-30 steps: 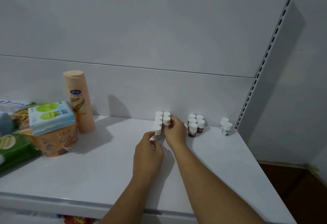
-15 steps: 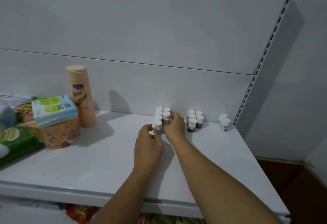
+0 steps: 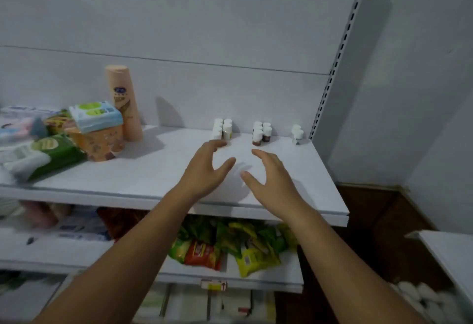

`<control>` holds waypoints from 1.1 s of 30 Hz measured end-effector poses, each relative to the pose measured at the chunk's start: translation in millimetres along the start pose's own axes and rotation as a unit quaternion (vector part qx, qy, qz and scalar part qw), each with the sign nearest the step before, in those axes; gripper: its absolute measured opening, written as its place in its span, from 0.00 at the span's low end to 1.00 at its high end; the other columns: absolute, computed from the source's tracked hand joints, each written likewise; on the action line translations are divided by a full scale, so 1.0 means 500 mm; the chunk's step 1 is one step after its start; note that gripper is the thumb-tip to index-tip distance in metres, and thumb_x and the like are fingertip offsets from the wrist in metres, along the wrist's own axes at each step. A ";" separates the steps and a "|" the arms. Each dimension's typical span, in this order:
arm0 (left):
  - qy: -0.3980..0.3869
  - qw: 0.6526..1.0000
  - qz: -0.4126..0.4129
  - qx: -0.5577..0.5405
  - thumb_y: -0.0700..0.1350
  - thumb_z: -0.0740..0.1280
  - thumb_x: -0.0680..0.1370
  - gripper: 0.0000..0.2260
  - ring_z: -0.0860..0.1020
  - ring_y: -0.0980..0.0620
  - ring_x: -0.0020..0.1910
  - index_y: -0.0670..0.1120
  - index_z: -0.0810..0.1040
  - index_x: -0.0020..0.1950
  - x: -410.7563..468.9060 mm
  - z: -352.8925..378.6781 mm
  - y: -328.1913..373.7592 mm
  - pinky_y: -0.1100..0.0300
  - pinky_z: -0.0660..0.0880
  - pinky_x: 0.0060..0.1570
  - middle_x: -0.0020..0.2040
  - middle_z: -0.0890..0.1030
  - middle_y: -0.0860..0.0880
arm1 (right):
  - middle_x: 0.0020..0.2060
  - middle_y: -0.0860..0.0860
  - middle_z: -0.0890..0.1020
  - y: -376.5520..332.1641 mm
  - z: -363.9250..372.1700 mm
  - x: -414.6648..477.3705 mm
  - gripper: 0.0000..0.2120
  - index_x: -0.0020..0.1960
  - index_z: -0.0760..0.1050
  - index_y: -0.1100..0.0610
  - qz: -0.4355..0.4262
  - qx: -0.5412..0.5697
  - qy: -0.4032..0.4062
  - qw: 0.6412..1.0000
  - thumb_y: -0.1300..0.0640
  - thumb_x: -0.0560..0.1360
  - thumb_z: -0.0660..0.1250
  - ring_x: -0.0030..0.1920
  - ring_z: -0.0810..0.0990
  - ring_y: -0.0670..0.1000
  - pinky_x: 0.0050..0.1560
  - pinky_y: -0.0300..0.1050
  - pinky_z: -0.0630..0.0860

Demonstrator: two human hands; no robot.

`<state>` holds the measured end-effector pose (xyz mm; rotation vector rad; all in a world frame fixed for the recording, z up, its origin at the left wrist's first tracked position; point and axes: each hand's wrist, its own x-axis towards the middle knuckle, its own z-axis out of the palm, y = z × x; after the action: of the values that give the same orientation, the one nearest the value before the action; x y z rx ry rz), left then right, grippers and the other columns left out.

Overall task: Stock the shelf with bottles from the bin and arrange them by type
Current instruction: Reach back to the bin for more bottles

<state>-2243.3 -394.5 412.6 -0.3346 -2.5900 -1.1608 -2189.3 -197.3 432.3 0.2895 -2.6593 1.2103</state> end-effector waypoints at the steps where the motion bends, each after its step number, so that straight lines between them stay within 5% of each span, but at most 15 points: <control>1: 0.000 0.999 0.041 0.031 0.62 0.67 0.82 0.25 0.72 0.56 0.70 0.54 0.69 0.76 -0.051 -0.005 0.023 0.56 0.70 0.68 0.73 0.74 0.56 | 0.75 0.42 0.67 0.001 -0.014 -0.048 0.29 0.79 0.64 0.45 -0.014 -0.010 0.006 1.000 0.42 0.81 0.68 0.74 0.63 0.42 0.73 0.42 0.63; 5: 0.018 0.987 0.135 0.087 0.59 0.68 0.82 0.26 0.71 0.51 0.74 0.52 0.69 0.78 -0.272 0.013 0.076 0.51 0.69 0.71 0.74 0.74 0.53 | 0.69 0.43 0.72 0.044 -0.023 -0.233 0.26 0.75 0.69 0.48 -0.065 -0.032 0.017 0.997 0.47 0.79 0.70 0.72 0.67 0.43 0.72 0.41 0.65; 9: -0.025 0.984 0.089 0.150 0.61 0.65 0.81 0.26 0.72 0.50 0.72 0.52 0.71 0.76 -0.426 0.088 0.045 0.50 0.71 0.68 0.72 0.75 0.53 | 0.65 0.49 0.75 0.137 0.006 -0.366 0.25 0.73 0.73 0.54 -0.068 -0.060 0.005 0.996 0.52 0.78 0.73 0.67 0.71 0.48 0.71 0.48 0.70; 19: -0.236 0.962 -0.075 0.118 0.52 0.69 0.81 0.20 0.78 0.48 0.64 0.52 0.73 0.72 -0.629 0.297 -0.110 0.50 0.78 0.60 0.66 0.79 0.50 | 0.65 0.53 0.76 0.407 0.131 -0.573 0.27 0.74 0.71 0.51 0.203 -0.048 -0.152 0.966 0.47 0.78 0.72 0.66 0.75 0.55 0.66 0.56 0.76; 24: -0.364 0.903 -0.215 0.080 0.43 0.69 0.82 0.21 0.78 0.41 0.66 0.41 0.72 0.75 -0.701 0.443 -0.189 0.57 0.73 0.62 0.69 0.78 0.40 | 0.68 0.52 0.78 0.529 0.249 -0.642 0.25 0.74 0.71 0.53 0.339 0.011 -0.235 0.911 0.50 0.80 0.71 0.67 0.77 0.54 0.58 0.43 0.70; 28: -0.442 0.837 -0.311 0.079 0.44 0.69 0.82 0.23 0.77 0.38 0.67 0.36 0.69 0.74 -0.762 0.602 -0.280 0.59 0.69 0.55 0.68 0.78 0.36 | 0.69 0.53 0.77 0.653 0.365 -0.677 0.28 0.76 0.69 0.56 0.405 0.032 -0.261 0.876 0.51 0.79 0.72 0.68 0.77 0.56 0.62 0.49 0.75; 33: -0.458 0.823 -0.304 0.144 0.43 0.66 0.82 0.27 0.71 0.35 0.71 0.33 0.62 0.77 -0.786 0.773 -0.401 0.49 0.71 0.69 0.71 0.72 0.34 | 0.64 0.60 0.78 0.815 0.469 -0.693 0.29 0.75 0.68 0.56 0.423 -0.037 -0.237 0.874 0.54 0.77 0.72 0.61 0.79 0.63 0.57 0.52 0.78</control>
<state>-2002.8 -270.1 -107.9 0.0609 -3.8759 -0.8308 -1987.5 -80.5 -103.1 -0.7893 -3.3958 1.3478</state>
